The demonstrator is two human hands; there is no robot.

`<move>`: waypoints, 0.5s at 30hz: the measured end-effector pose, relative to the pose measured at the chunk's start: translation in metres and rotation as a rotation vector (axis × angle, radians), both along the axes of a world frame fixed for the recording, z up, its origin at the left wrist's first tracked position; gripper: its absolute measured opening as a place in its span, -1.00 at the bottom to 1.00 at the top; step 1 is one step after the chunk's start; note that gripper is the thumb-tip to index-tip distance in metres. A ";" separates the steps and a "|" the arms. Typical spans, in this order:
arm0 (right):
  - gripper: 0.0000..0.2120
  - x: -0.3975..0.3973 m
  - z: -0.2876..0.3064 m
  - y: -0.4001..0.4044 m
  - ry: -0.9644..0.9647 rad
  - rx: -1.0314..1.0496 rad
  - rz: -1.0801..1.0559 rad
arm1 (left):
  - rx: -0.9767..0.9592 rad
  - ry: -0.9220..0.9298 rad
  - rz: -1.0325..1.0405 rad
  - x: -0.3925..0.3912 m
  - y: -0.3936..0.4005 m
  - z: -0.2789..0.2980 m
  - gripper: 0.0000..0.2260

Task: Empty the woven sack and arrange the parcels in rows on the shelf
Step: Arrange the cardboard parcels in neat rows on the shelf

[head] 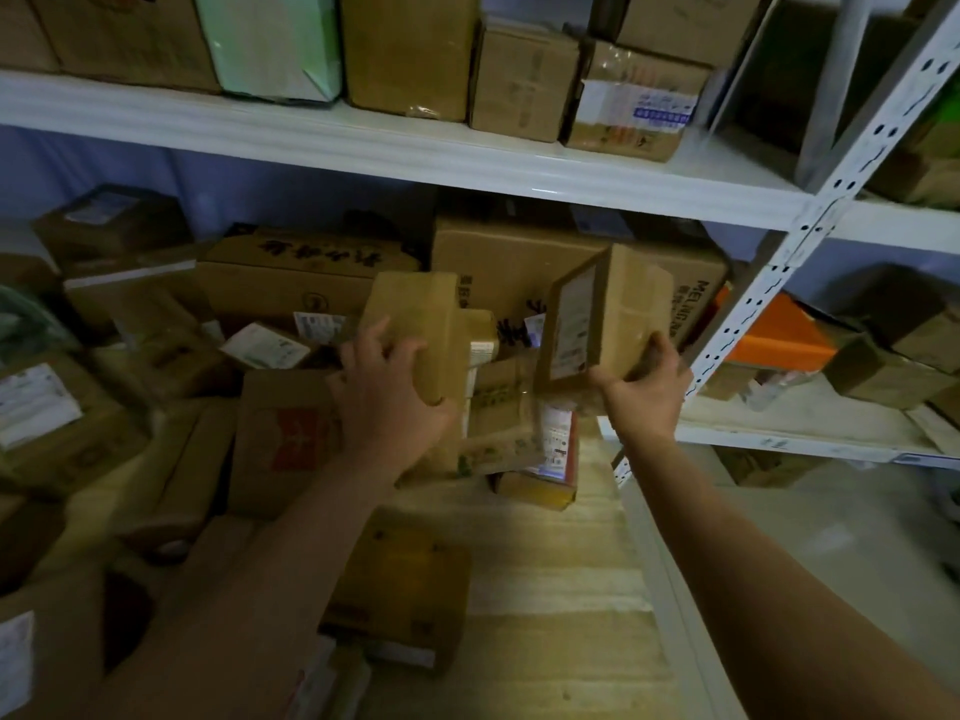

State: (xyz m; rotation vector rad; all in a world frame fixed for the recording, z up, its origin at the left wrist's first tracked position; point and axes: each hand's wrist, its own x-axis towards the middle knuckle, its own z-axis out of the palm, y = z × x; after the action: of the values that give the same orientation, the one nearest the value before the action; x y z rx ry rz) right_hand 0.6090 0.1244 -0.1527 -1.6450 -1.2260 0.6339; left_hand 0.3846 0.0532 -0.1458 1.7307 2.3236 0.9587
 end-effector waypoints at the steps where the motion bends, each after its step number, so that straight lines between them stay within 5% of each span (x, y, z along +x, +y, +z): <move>1: -0.15 0.002 -0.002 0.002 -0.029 -0.040 0.067 | -0.016 0.054 0.019 0.000 -0.001 -0.002 -0.42; 8: -0.08 0.004 0.004 0.007 -0.106 -0.229 0.476 | -0.019 0.123 0.108 -0.009 -0.001 -0.005 -0.47; 12: -0.18 0.007 0.002 0.009 0.020 -0.097 0.317 | -0.087 0.166 0.047 -0.009 -0.003 -0.011 -0.44; 15: -0.22 0.004 0.000 0.009 -0.104 -0.154 0.248 | -0.312 0.182 -0.088 -0.008 -0.007 -0.016 -0.42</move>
State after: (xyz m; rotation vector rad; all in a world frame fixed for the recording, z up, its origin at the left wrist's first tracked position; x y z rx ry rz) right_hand 0.6125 0.1330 -0.1525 -1.6829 -1.5039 0.8221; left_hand 0.3765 0.0461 -0.1623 1.8322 2.3237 0.4105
